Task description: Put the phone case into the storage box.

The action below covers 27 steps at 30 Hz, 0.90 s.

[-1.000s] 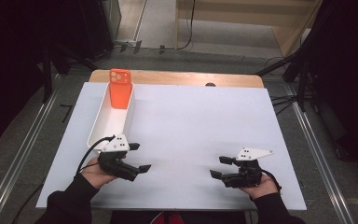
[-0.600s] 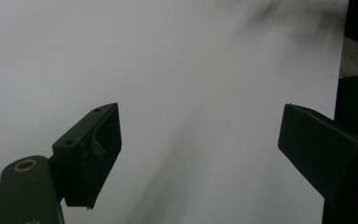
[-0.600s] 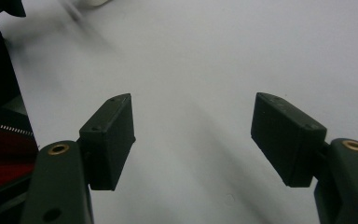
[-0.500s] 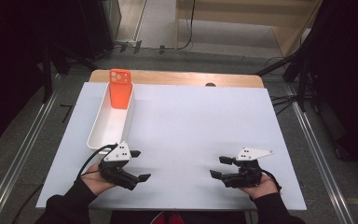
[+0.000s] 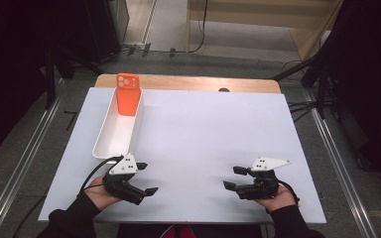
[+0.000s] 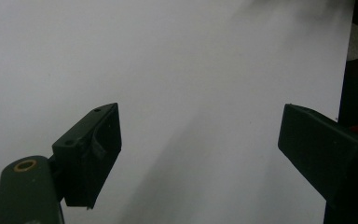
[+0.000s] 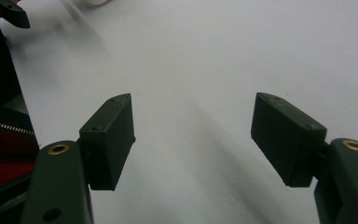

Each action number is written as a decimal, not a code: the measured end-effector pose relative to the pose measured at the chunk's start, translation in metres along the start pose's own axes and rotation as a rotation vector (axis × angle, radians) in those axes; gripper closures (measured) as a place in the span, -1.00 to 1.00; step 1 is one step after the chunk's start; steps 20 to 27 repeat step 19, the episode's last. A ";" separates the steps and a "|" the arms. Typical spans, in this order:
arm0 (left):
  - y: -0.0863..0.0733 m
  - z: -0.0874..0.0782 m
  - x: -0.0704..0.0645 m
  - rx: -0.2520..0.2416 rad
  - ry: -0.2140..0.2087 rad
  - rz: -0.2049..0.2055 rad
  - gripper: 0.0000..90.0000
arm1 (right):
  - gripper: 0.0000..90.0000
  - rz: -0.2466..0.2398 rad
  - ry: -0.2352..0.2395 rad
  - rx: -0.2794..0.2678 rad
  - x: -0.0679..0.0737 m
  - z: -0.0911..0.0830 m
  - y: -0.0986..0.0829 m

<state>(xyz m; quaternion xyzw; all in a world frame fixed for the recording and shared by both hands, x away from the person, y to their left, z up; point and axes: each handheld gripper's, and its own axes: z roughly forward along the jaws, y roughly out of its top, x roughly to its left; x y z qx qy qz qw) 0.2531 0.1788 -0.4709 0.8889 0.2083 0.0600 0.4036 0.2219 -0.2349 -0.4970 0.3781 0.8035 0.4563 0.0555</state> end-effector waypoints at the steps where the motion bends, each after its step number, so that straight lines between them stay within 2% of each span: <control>1: -0.001 -0.001 0.001 0.004 -0.002 0.002 -0.70 | -0.36 0.000 0.000 0.000 0.000 0.000 0.000; 11: -0.006 -0.002 0.003 0.020 0.007 -0.005 -0.69 | -0.36 0.000 0.003 0.003 0.001 0.001 0.000; 27: -0.007 -0.003 0.003 0.017 0.003 -0.006 -0.69 | -0.36 -0.007 0.006 0.005 0.001 0.001 0.000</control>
